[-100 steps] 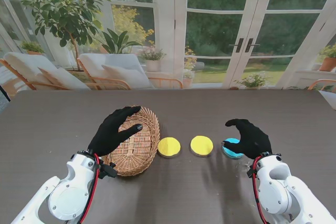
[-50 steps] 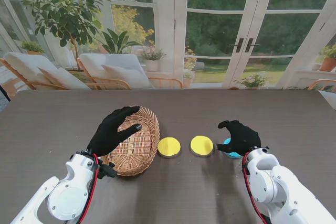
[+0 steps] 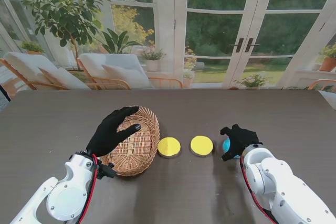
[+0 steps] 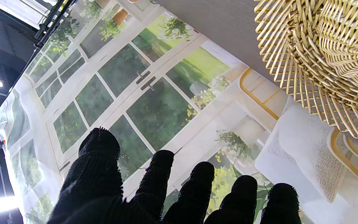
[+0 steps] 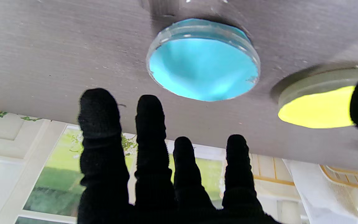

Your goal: Stack culture dishes into a storage basket

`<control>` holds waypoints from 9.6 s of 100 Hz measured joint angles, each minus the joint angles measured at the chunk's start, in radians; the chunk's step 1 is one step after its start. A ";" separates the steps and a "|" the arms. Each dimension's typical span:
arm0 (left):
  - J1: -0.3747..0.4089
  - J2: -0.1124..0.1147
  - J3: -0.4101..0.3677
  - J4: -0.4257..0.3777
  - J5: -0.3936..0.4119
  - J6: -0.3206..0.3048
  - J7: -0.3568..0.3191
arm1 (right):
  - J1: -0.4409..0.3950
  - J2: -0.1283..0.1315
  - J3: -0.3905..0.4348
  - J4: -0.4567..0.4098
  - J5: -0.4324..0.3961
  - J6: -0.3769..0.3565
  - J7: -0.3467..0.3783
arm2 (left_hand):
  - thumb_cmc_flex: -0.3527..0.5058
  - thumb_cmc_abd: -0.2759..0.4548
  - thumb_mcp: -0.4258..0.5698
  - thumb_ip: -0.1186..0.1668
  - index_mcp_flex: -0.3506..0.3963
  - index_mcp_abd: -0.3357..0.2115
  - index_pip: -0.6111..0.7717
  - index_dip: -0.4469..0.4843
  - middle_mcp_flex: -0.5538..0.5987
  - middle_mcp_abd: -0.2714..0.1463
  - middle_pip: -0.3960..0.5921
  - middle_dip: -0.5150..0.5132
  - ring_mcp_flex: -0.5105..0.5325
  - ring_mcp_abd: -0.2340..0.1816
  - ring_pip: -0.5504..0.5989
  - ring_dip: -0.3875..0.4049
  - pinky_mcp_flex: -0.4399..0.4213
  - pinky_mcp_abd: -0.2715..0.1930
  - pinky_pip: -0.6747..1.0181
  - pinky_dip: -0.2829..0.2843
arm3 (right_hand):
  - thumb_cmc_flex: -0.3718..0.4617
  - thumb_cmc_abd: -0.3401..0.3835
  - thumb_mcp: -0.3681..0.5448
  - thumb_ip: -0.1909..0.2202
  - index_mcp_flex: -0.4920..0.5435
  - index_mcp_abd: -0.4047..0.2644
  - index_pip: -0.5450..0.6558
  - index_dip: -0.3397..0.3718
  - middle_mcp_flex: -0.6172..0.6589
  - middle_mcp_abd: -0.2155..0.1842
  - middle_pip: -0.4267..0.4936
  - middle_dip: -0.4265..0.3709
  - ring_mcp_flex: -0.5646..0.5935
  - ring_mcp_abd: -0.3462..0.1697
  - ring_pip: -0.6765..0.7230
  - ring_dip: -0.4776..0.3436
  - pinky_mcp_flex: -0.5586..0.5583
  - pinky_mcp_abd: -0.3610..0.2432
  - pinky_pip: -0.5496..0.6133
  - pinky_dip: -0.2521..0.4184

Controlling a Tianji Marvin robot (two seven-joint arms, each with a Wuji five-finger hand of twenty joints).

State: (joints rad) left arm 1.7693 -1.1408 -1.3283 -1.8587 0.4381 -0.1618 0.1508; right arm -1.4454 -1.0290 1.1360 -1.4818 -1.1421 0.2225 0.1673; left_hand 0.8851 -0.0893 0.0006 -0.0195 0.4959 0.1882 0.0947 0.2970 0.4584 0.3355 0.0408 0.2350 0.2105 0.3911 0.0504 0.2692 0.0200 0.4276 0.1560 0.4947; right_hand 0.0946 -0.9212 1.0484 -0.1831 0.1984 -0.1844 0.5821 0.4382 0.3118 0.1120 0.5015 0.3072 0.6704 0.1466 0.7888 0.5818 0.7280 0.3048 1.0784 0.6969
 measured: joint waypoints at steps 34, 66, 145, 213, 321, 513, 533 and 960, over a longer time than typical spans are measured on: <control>0.005 0.000 -0.003 0.000 -0.002 -0.004 0.001 | 0.087 0.010 -0.075 0.073 -0.003 0.037 0.097 | 0.000 0.000 0.000 0.000 0.000 0.000 0.000 0.000 0.000 0.000 0.000 0.000 0.000 0.000 0.000 0.000 0.000 0.000 0.000 0.000 | -0.015 0.000 0.000 -0.009 -0.053 -0.001 -0.043 0.010 -0.024 0.000 -0.015 0.000 -0.001 -0.020 0.061 0.023 0.000 -0.013 0.043 0.051; 0.006 0.000 -0.005 0.000 -0.005 -0.005 -0.007 | 0.104 0.015 -0.094 0.103 0.010 0.052 0.136 | 0.000 0.000 0.000 0.000 0.000 0.000 0.000 0.000 0.000 0.000 0.000 0.000 0.000 0.000 0.000 0.000 0.000 0.000 0.000 0.000 | -0.028 -0.011 0.043 -0.026 -0.054 -0.001 -0.102 0.052 -0.038 0.001 -0.016 0.000 -0.002 -0.020 0.072 0.023 0.000 -0.014 0.043 0.052; 0.006 0.001 -0.005 0.000 -0.014 -0.006 -0.017 | 0.172 0.009 -0.172 0.211 0.112 0.109 0.017 | 0.000 0.000 0.000 0.000 0.000 0.000 0.000 0.000 0.000 0.000 0.000 0.000 0.000 0.000 0.000 0.000 0.000 0.000 0.000 0.000 | 0.196 -0.140 0.159 -0.002 -0.038 -0.034 0.151 0.146 0.199 0.082 0.153 0.051 0.284 -0.054 0.206 0.070 0.002 -0.006 0.154 0.072; 0.016 0.001 -0.012 -0.003 -0.012 -0.009 -0.010 | 0.110 -0.012 -0.082 0.188 0.096 0.076 -0.048 | 0.000 0.000 0.000 0.000 0.000 0.000 0.000 0.000 0.000 0.000 0.000 0.000 0.000 0.000 0.000 0.000 0.000 0.000 0.000 0.000 | 0.197 -0.202 0.156 -0.046 0.058 -0.033 0.246 0.064 0.369 0.107 0.174 0.075 0.412 -0.084 0.192 0.070 0.015 0.007 0.163 0.048; 0.037 0.001 -0.024 -0.019 -0.004 -0.018 0.003 | -0.399 0.008 0.078 -0.328 -0.008 -0.285 -0.082 | 0.000 0.000 0.000 0.000 0.000 0.000 0.000 0.000 0.001 0.000 0.000 0.000 0.000 0.000 0.000 0.000 0.000 0.000 0.000 0.000 | 0.198 -0.187 0.155 -0.046 0.058 -0.027 0.246 0.038 0.357 0.107 0.173 0.075 0.412 -0.085 0.192 0.070 0.015 0.007 0.176 0.048; 0.029 0.003 -0.022 -0.021 -0.025 0.002 -0.031 | -0.264 0.006 -0.096 -0.285 -0.090 -0.158 -0.098 | 0.000 0.000 0.000 0.000 0.000 0.000 0.000 0.000 0.001 0.000 0.000 0.000 0.000 0.000 0.000 0.000 0.000 0.000 0.000 0.000 | 0.025 0.154 0.107 -0.004 -0.072 0.014 0.067 0.065 -0.045 0.012 0.126 0.024 -0.085 0.138 -0.593 -0.323 0.000 0.121 -0.320 -0.189; 0.029 0.004 -0.022 -0.021 -0.025 0.001 -0.032 | -0.205 0.000 -0.126 -0.277 -0.071 -0.091 -0.110 | 0.000 0.000 0.000 0.000 0.000 0.000 0.000 0.000 0.001 0.000 0.000 0.000 0.000 0.000 0.000 0.000 0.000 0.000 0.000 0.000 | 0.028 0.292 -0.009 0.023 -0.041 0.017 0.070 -0.061 0.016 0.012 0.011 -0.025 -0.085 0.137 -0.642 -0.373 0.000 0.116 -0.416 -0.301; 0.015 0.008 -0.018 -0.007 -0.049 0.014 -0.065 | 0.114 -0.017 -0.237 -0.086 0.042 0.134 0.074 | 0.000 0.011 0.000 0.000 0.001 0.001 0.000 0.000 0.003 0.001 0.000 0.000 0.000 0.000 0.000 0.000 0.000 -0.001 0.000 0.000 | 0.183 -0.264 0.225 -0.088 0.053 0.025 0.397 -0.021 0.382 0.106 0.184 0.050 0.421 0.062 -0.173 -0.073 0.015 0.021 0.032 -0.205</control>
State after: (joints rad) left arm 1.7842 -1.1324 -1.3467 -1.8652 0.3895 -0.1474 0.0855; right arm -1.3309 -1.0462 0.8992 -1.5677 -1.1000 0.3563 0.2415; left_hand 0.8852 -0.0786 0.0006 -0.0195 0.4970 0.1891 0.0946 0.2969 0.4614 0.3364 0.0408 0.2351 0.2105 0.3911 0.0504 0.2692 0.0200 0.4270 0.1559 0.4946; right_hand 0.2780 -1.1856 1.2731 -0.2708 0.2512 -0.1593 0.9792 0.4168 0.6935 0.2181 0.6858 0.3572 1.0917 0.2091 0.6156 0.5084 0.7431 0.3254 1.1107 0.4921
